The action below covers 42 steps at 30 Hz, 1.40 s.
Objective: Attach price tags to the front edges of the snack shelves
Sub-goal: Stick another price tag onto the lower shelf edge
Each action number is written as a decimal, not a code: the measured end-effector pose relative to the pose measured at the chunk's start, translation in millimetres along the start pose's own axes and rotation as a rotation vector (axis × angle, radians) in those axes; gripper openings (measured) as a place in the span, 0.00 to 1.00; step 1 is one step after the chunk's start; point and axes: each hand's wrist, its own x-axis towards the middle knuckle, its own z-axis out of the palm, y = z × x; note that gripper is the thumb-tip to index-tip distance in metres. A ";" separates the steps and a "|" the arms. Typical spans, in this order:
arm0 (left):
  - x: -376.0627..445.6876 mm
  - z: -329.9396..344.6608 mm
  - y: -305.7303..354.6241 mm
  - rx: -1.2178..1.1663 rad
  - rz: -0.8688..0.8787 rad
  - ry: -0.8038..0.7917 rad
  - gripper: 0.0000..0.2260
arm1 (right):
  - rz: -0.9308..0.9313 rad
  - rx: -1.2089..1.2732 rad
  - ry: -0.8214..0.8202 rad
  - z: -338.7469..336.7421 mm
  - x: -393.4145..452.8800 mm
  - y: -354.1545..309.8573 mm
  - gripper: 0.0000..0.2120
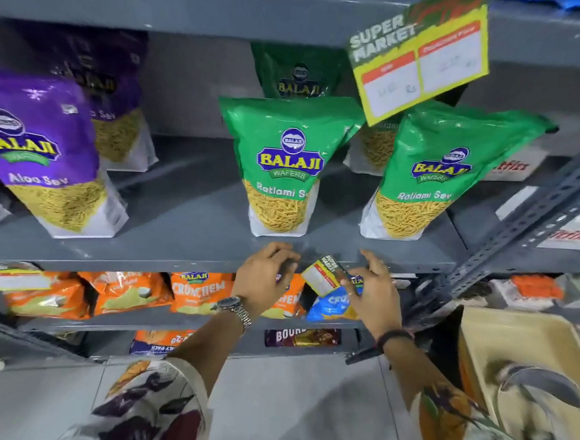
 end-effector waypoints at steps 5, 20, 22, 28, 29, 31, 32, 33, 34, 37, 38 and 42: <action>24.8 15.1 27.7 0.055 0.040 -0.098 0.13 | -0.055 -0.076 -0.019 3.9 5.2 7.0 0.06; 27.9 32.4 45.1 -0.073 -0.158 0.084 0.04 | -0.197 0.010 0.021 -16.5 14.4 18.4 0.08; 22.6 35.8 45.3 -0.106 -0.167 0.098 0.04 | -0.191 0.055 0.040 -20.5 16.5 18.8 0.08; 7.2 48.0 25.1 0.049 -0.087 0.066 0.03 | -0.215 -0.004 -0.040 -17.9 9.6 25.8 0.09; 6.2 48.3 24.3 0.070 -0.070 0.063 0.03 | -0.206 -0.010 -0.051 -17.5 9.7 25.5 0.09; 6.0 47.0 26.5 0.073 -0.079 0.075 0.02 | -0.194 -0.011 -0.041 -17.4 11.9 25.1 0.10; 6.9 45.6 28.8 0.062 -0.100 0.088 0.02 | -0.192 -0.005 -0.029 -17.9 13.4 24.5 0.10; 7.8 44.3 31.2 0.053 -0.122 0.100 0.02 | -0.190 0.005 -0.014 -18.7 15.1 23.9 0.09; 9.0 43.0 33.5 0.049 -0.139 0.106 0.02 | -0.189 0.016 0.001 -19.5 17.0 23.3 0.09; 11.5 42.2 37.1 0.051 -0.171 0.096 0.03 | -0.185 0.032 0.020 -20.1 21.5 23.9 0.07; 12.4 42.3 37.6 0.054 -0.180 0.090 0.04 | -0.185 0.032 0.024 -19.6 22.4 24.5 0.07; 17.2 44.2 37.9 0.053 -0.216 0.085 0.06 | -0.169 0.028 0.037 -17.8 24.9 23.6 0.07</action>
